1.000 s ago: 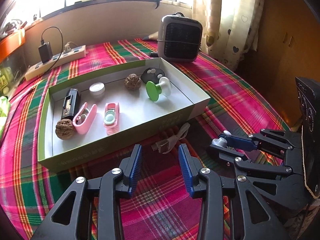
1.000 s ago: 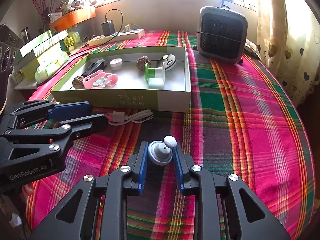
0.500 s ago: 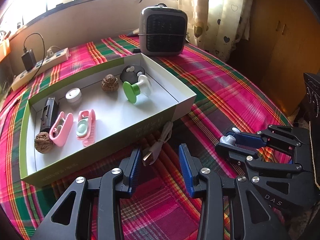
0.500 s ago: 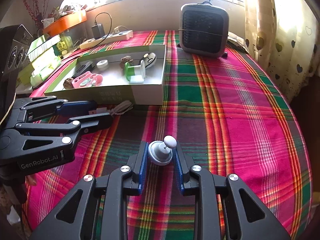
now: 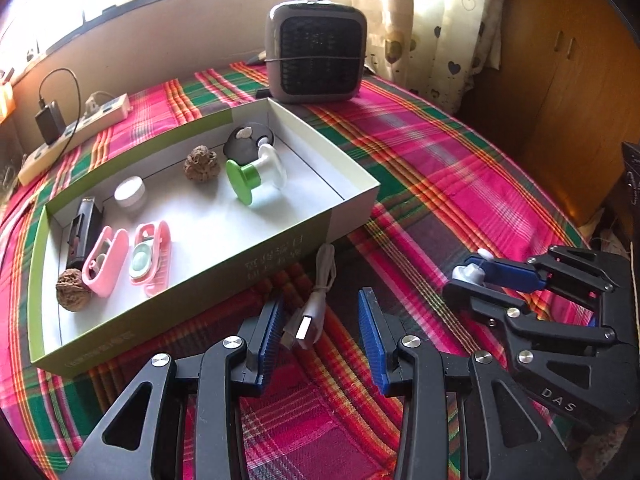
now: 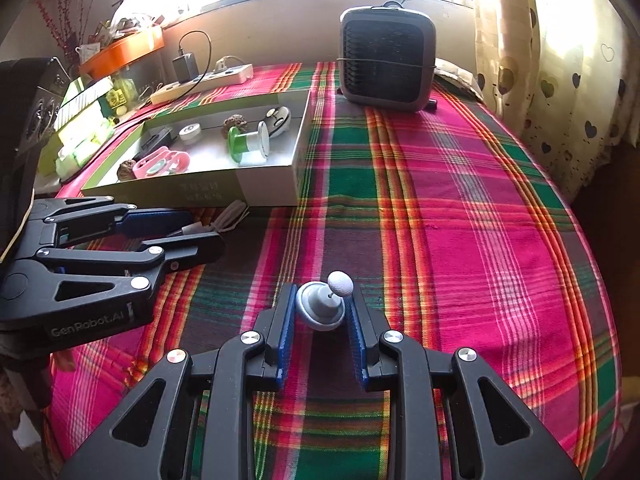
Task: Organize objects
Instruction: 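Close left tool on the white USB cable while right tool holds the knob stand, then lift the white cable with left tool while right tool lifts the knob stand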
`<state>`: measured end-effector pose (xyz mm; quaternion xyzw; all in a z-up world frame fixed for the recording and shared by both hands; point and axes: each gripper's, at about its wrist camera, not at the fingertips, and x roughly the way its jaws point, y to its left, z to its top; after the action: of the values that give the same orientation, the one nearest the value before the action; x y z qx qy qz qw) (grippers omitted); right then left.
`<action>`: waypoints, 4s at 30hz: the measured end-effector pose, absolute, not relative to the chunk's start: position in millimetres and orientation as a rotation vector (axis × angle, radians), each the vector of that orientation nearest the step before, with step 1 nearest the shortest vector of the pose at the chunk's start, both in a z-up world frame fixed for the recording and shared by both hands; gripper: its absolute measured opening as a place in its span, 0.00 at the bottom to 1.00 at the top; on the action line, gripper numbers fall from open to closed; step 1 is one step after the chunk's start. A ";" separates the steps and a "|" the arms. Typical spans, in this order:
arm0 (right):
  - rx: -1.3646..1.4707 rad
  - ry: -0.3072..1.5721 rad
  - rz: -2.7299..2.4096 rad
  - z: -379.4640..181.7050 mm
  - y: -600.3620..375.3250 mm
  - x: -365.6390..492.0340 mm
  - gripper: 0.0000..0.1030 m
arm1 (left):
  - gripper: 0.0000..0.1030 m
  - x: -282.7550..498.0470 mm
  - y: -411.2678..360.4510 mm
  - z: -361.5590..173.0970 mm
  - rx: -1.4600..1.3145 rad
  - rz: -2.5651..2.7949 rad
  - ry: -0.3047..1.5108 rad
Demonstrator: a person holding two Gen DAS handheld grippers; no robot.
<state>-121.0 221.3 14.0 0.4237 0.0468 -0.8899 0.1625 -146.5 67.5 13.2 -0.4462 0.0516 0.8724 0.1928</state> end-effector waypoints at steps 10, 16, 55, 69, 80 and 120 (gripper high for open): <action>1.203 0.117 -2.523 13.6 222.5 -121.5 0.25 | 0.34 -146.5 72.0 12.6 -1.245 2.480 0.174; 1.204 0.117 -2.523 13.8 222.8 -121.6 0.25 | 0.23 -145.2 76.3 11.5 -1.238 2.515 0.234; 1.202 0.164 -2.530 14.5 219.2 -119.7 0.25 | 0.10 -139.2 73.4 12.0 -1.217 2.541 0.217; 1.189 0.160 -2.531 16.4 217.8 -117.6 0.25 | 0.10 -134.0 71.9 13.9 -1.209 2.553 0.207; 1.175 0.157 -2.526 18.0 214.7 -114.5 0.25 | 0.10 -129.3 72.4 15.8 -1.200 2.556 0.202; 1.050 0.158 -2.528 47.7 198.6 -108.9 0.25 | 0.10 -110.9 55.0 47.4 -1.098 2.629 0.133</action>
<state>-108.9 198.6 47.7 0.3754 0.0566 -0.9036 0.1983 -110.9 55.0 47.4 -0.3810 0.0460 0.9121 0.1442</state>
